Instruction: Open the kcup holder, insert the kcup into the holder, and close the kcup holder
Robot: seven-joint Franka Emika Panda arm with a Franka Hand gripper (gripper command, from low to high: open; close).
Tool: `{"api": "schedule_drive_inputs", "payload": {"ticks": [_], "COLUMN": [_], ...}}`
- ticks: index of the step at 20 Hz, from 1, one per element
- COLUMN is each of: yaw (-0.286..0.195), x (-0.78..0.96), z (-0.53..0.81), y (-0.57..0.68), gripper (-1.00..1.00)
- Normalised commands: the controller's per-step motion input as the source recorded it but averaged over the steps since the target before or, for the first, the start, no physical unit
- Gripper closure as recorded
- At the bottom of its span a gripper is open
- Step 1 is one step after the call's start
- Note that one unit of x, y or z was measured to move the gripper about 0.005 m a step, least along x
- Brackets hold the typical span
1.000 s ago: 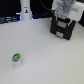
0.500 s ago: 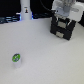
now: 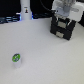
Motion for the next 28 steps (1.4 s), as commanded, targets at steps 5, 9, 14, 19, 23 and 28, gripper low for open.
{"api": "schedule_drive_inputs", "payload": {"ticks": [5,9,14,19,23,28], "yaw": [-0.017,-0.016,-0.005,0.001,-0.038,-0.029], "x": [0.11,0.15,0.32,0.49,0.71,0.98], "z": [-0.01,0.01,0.15,0.13,0.16,0.15], "y": [0.03,0.02,-0.17,-0.31,-0.12,-0.22], "gripper": [1.0,1.0,1.0,1.0,1.0,1.0]}}
